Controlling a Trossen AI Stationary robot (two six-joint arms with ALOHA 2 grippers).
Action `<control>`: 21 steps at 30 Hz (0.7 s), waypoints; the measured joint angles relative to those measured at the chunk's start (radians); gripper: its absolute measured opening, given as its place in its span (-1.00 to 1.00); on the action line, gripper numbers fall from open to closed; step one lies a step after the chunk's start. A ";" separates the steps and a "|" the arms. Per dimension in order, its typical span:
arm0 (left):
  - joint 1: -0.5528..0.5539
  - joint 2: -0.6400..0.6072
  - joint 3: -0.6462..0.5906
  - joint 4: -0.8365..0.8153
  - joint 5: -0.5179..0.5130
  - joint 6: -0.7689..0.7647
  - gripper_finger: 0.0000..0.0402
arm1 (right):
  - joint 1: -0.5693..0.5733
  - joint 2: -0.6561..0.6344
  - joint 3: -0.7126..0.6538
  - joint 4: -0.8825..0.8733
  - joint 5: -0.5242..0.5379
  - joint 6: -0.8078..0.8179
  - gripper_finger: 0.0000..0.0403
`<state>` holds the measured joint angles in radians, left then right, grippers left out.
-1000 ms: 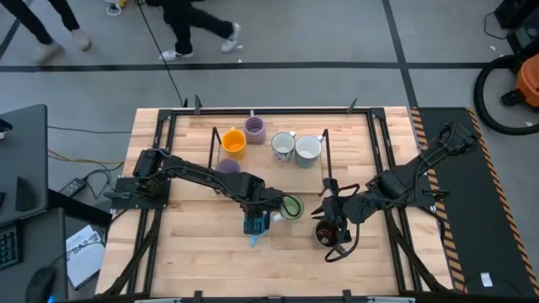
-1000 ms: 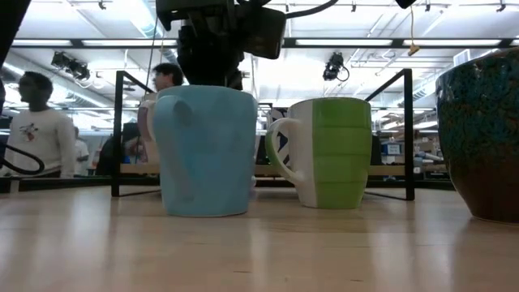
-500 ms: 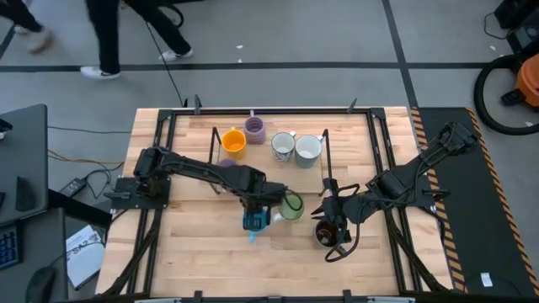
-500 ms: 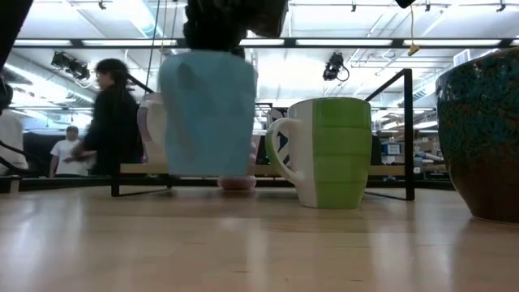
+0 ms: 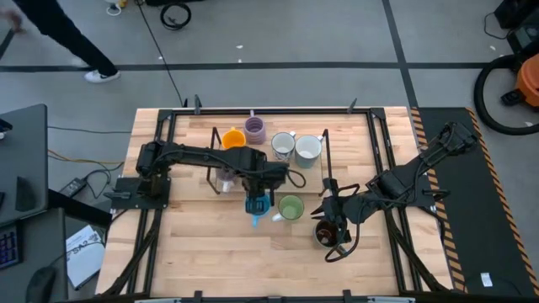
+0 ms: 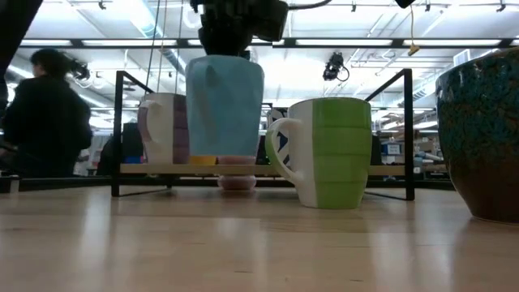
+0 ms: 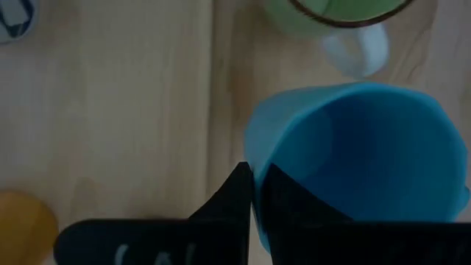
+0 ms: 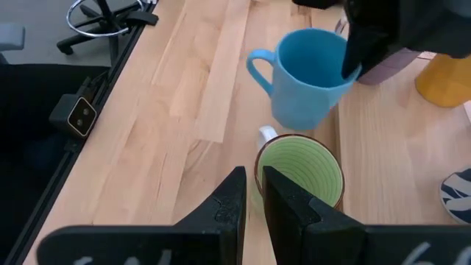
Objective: Place coffee mugs
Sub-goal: Put the light blue mug on the shelf
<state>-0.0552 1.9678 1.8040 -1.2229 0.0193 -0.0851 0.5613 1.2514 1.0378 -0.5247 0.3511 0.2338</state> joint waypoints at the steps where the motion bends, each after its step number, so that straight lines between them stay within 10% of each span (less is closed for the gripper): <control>1: 0.007 0.000 0.000 -0.001 0.000 0.006 -0.89 | 0.000 0.000 0.000 0.000 0.003 0.000 -0.74; 21: 0.095 0.000 0.124 -0.071 -0.032 0.087 -0.89 | 0.000 0.000 0.000 0.010 0.022 0.001 -0.74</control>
<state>0.0398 1.9678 1.9276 -1.2936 -0.0125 0.0019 0.5613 1.2518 1.0378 -0.5151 0.3733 0.2348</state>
